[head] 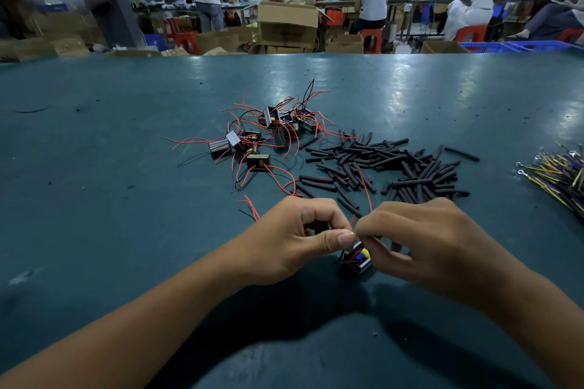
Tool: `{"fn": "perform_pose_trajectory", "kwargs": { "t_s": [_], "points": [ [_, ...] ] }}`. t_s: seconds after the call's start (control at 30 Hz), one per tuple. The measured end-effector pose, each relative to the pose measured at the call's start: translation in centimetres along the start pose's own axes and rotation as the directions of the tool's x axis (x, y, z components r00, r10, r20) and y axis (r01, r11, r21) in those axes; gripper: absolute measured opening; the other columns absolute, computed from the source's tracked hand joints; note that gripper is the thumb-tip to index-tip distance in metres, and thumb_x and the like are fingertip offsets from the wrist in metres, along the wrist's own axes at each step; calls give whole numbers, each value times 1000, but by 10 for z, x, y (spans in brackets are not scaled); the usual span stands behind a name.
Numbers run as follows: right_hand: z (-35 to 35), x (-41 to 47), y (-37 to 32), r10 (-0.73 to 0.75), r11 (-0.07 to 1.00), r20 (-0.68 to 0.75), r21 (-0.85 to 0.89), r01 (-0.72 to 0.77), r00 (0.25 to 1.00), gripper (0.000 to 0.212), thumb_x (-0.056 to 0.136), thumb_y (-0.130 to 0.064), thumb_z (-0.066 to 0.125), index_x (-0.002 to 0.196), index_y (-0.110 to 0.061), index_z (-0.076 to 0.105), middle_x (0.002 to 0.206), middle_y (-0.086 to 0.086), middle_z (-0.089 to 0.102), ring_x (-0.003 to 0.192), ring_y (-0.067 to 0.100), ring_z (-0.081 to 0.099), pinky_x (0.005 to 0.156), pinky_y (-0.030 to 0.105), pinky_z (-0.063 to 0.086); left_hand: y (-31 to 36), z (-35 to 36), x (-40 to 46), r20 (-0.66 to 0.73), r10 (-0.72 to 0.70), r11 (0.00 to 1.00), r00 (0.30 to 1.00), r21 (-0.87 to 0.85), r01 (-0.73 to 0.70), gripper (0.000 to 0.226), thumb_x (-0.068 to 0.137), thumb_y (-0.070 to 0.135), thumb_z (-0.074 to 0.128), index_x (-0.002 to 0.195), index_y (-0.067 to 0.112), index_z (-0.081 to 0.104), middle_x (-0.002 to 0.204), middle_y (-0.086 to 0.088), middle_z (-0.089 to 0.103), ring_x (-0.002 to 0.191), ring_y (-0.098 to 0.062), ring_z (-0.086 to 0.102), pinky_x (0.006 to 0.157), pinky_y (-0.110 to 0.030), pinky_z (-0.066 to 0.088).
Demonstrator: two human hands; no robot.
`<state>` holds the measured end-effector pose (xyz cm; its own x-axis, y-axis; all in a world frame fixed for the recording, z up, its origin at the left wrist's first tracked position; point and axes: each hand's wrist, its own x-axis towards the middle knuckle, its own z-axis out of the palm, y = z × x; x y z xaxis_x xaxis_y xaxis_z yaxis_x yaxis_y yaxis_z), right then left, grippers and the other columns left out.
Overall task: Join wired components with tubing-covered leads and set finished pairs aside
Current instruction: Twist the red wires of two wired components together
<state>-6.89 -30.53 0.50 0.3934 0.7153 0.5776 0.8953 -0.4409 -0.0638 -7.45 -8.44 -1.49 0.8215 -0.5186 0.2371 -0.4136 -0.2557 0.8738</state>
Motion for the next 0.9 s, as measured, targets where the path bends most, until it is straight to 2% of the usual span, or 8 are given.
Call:
{"fn": "perform_pose_trajectory", "kwargs": {
  "t_s": [0.13, 0.23, 0.27, 0.33, 0.4, 0.47, 0.73, 0.9],
  "points": [
    [-3, 0, 3, -86, 994, 0, -62, 86, 996, 15, 86, -4, 66, 93, -15, 75, 79, -1, 64, 56, 18, 50, 44, 27, 42, 0, -1, 1, -12, -17, 998, 1000, -58, 16, 10, 93, 22, 63, 84, 19, 64, 74, -2, 52, 68, -11, 43, 62, -25, 35],
    [-6, 3, -3, 144, 972, -30, 194, -135, 989, 11, 86, -16, 65, 91, -22, 72, 71, -8, 62, 54, 10, 52, 50, 20, 42, 1, -2, 1, -17, -22, 995, 1000, -93, 20, 12, 94, 22, 62, 83, 17, 64, 73, -17, 48, 68, -19, 38, 63, -31, 31],
    [-7, 4, -7, 329, 882, -33, 366, -295, 944, 5, 86, -25, 65, 85, -24, 70, 63, -6, 62, 48, 10, 53, 47, 20, 42, 2, -2, 0, -20, -24, 994, 1000, -104, 22, 11, 93, 22, 63, 82, 18, 64, 74, -18, 49, 68, -20, 39, 63, -32, 32],
    [-10, 10, -10, 640, 487, 173, 663, -569, 749, 31, 83, -43, 73, 73, -14, 67, 51, 4, 59, 35, 17, 51, 38, 20, 36, 3, -2, 0, -33, -22, 994, 999, -110, 19, 10, 91, 21, 66, 82, 19, 65, 75, -10, 53, 69, -18, 43, 65, -32, 35],
    [-12, 12, -11, 676, 177, 435, 687, -704, 595, 46, 72, -53, 73, 64, -8, 67, 49, 9, 57, 32, 18, 47, 34, 17, 32, 4, -2, 0, -48, -11, 995, 999, -98, 6, 8, 89, 20, 68, 81, 19, 66, 75, -4, 57, 69, -21, 46, 66, -36, 38],
    [-13, 14, -15, 630, 76, 552, 656, -751, 546, 43, 65, -53, 73, 62, -10, 70, 51, 11, 58, 33, 17, 49, 33, 15, 31, 3, -2, 0, -64, 5, 998, 998, -64, -9, 7, 88, 20, 69, 82, 20, 67, 75, -5, 58, 67, -32, 47, 64, -44, 39],
    [-5, 16, -23, 592, -29, 605, 676, -736, 532, 29, 64, -39, 76, 64, -11, 72, 58, 14, 62, 40, 19, 58, 33, 18, 36, 0, -3, 1, -84, 70, 995, 994, 77, -64, 6, 89, 23, 72, 84, 24, 69, 78, 10, 59, 70, -33, 52, 62, -48, 42],
    [-4, 14, -23, 608, -21, 594, 676, -737, 527, 26, 87, -19, 70, 62, -11, 69, 58, 12, 63, 42, 20, 60, 34, 19, 38, 0, -3, 1, -79, 69, 995, 994, 83, -62, 4, 88, 24, 72, 86, 21, 70, 79, 11, 61, 70, -34, 53, 61, -49, 43]
  ]
}}
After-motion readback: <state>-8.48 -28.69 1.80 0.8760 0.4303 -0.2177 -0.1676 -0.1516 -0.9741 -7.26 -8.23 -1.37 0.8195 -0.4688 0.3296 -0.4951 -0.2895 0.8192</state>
